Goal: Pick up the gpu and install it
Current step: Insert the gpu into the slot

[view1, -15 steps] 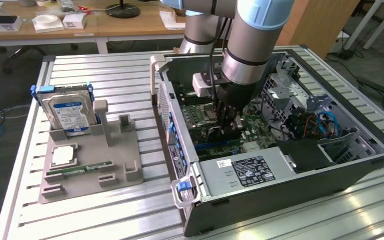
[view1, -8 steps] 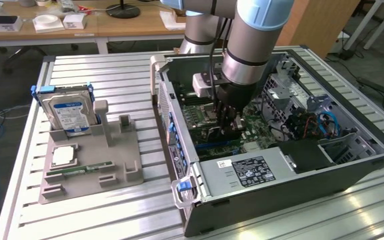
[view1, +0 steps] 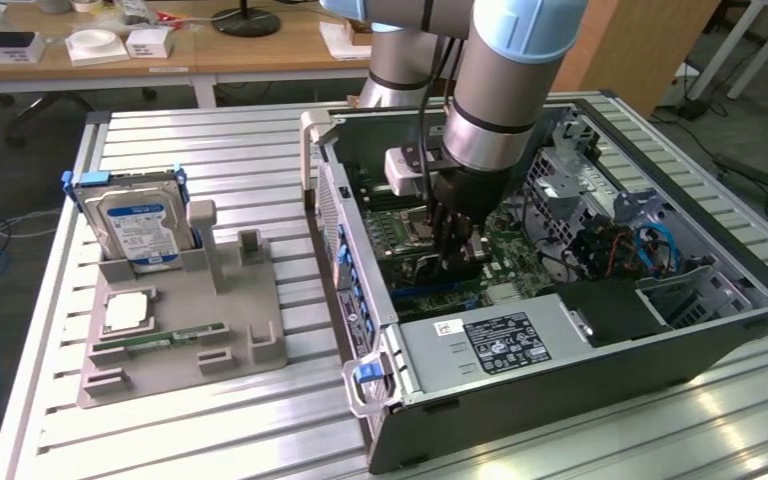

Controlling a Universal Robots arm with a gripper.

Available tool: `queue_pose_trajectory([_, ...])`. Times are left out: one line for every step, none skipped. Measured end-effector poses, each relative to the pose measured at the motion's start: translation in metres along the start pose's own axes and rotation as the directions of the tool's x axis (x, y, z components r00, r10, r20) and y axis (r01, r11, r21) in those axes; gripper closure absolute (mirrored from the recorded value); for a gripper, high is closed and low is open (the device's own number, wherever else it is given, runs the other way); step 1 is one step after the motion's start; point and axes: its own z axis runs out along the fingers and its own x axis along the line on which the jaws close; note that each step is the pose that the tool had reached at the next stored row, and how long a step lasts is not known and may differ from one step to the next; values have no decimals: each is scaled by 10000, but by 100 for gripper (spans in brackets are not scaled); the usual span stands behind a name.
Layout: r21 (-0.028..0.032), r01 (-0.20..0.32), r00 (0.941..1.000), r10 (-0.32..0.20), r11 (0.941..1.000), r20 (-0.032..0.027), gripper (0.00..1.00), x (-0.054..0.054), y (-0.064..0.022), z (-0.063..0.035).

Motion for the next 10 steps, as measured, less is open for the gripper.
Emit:
queue_pose_trajectory([1, 0, 10000, 0, 10000, 2, 74, 0, 0, 1])
queue_pose_trajectory([0, 0, 10000, 0, 10000, 1, 74, 0, 0, 1])
queue_pose_trajectory([0, 0, 10000, 0, 10000, 1, 74, 0, 0, 1])
queue_pose_trajectory([0, 0, 10000, 0, 10000, 1, 74, 0, 0, 1])
queue_pose_trajectory([0, 0, 10000, 0, 10000, 2, 74, 0, 0, 1])
queue_pose_trajectory([0, 0, 10000, 0, 10000, 1, 74, 0, 0, 1])
queue_pose_trajectory([0, 0, 10000, 0, 10000, 1, 74, 0, 0, 1])
queue_pose_trajectory([0, 0, 10000, 0, 10000, 1, 74, 0, 0, 1])
queue_pose_trajectory([0, 0, 10000, 0, 10000, 2, 74, 0, 0, 1])
queue_pose_trajectory([0, 0, 10000, 0, 10000, 1, 74, 0, 0, 1])
